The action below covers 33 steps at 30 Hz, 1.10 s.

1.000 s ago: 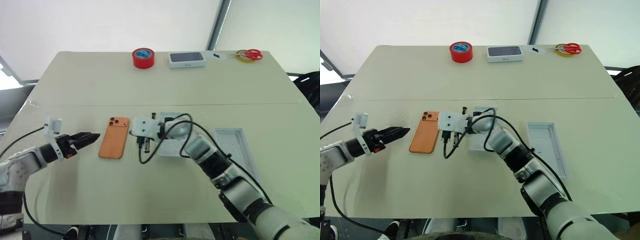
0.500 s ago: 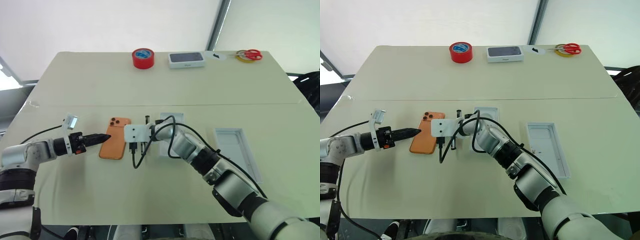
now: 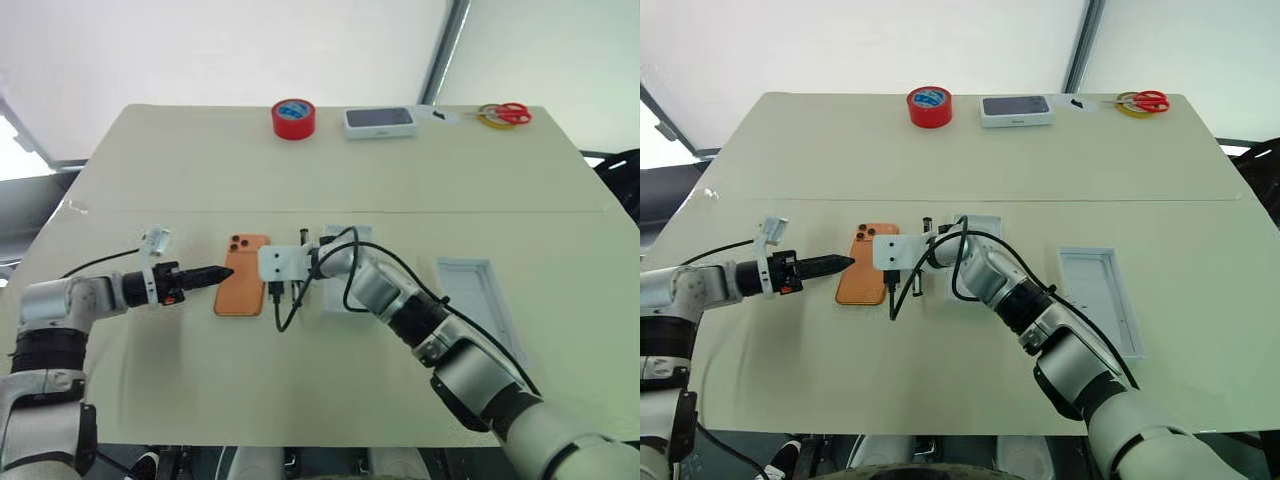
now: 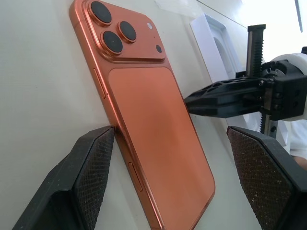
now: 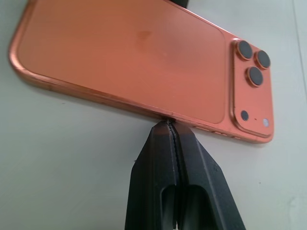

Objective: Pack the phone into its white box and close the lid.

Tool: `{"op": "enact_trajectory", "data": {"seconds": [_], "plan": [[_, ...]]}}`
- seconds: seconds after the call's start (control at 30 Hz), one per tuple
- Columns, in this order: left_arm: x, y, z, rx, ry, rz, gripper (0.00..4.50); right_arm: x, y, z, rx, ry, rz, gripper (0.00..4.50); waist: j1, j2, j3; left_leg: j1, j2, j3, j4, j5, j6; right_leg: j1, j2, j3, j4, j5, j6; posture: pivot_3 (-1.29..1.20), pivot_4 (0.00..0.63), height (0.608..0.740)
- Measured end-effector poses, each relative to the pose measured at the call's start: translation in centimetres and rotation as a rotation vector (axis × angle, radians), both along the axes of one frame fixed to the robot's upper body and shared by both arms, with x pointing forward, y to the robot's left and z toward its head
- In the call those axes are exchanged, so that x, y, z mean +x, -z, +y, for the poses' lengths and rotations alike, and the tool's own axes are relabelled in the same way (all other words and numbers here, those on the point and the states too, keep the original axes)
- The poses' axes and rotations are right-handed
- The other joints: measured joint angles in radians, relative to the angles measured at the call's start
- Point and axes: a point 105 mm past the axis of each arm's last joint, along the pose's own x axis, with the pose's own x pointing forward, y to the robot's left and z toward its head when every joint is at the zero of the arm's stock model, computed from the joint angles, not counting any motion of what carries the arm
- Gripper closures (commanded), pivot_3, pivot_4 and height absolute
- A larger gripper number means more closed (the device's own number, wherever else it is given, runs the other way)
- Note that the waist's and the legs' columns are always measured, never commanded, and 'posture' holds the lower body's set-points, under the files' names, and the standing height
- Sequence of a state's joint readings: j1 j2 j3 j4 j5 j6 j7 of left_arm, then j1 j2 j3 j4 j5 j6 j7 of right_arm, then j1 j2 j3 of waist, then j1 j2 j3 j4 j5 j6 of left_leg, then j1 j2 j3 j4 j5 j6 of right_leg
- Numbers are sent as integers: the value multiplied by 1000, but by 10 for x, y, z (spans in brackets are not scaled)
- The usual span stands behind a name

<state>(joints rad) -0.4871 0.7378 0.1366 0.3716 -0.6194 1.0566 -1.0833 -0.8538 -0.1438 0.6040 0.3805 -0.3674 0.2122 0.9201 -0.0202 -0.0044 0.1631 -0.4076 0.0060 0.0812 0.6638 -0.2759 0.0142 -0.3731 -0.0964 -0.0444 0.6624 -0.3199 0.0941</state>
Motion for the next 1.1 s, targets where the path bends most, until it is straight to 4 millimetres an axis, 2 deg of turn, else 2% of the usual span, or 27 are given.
{"op": "enact_trajectory", "data": {"seconds": [0.43, 0.63, 0.8, 0.9, 1.0, 1.07, 1.1], "plan": [[3, -8, -14, 59, -57, 71, 537, 0, -1, -1, -3, -1, 11, 4477, 3, 0, 0, 0, 0, -1, 0, 0, 0, 0, 0, 0, 0, 0, 0, 0, 150, 730], [5, -7, -33, -39, -38, 69, 537, -1, -1, 2, 5, -6, 7, 4477, 1, -1, 0, -1, 0, -1, 0, 0, 0, 0, 0, 0, 0, 0, 0, 0, 150, 730], [6, -7, -36, -11, -41, 68, 537, -2, -1, 2, 4, -9, 6, 4477, 0, -1, 0, -1, 0, -1, 0, 0, 0, 1, 0, 0, 0, 0, 0, 0, 150, 730], [6, -7, -31, -55, -63, 82, 537, -2, -1, 3, 6, -10, 6, 4477, -1, -1, 0, -1, 0, 0, 0, 0, 0, 0, 1, 0, 0, 0, 0, 0, 150, 730], [6, -5, -28, -84, -72, 95, 1333, -2, -1, 3, 8, -11, 7, 4500, -3, -1, 0, -1, 0, 0, 0, 0, 0, 0, 1, 0, 0, 0, 0, 0, 150, 730], [4, 0, -26, -83, -81, 112, 2283, -3, -1, 4, 10, -13, 7, 4500, -7, -1, 0, -1, 0, 0, 0, 0, 0, 0, 1, 0, 0, 0, 0, 0, 150, 730], [3, 3, -25, -86, -85, 123, 2283, -3, -1, 4, 10, -13, 7, 4500, -8, -1, 0, -1, 0, 0, 0, 0, 0, 0, 1, 0, 0, 0, 0, 0, 150, 730]]}}
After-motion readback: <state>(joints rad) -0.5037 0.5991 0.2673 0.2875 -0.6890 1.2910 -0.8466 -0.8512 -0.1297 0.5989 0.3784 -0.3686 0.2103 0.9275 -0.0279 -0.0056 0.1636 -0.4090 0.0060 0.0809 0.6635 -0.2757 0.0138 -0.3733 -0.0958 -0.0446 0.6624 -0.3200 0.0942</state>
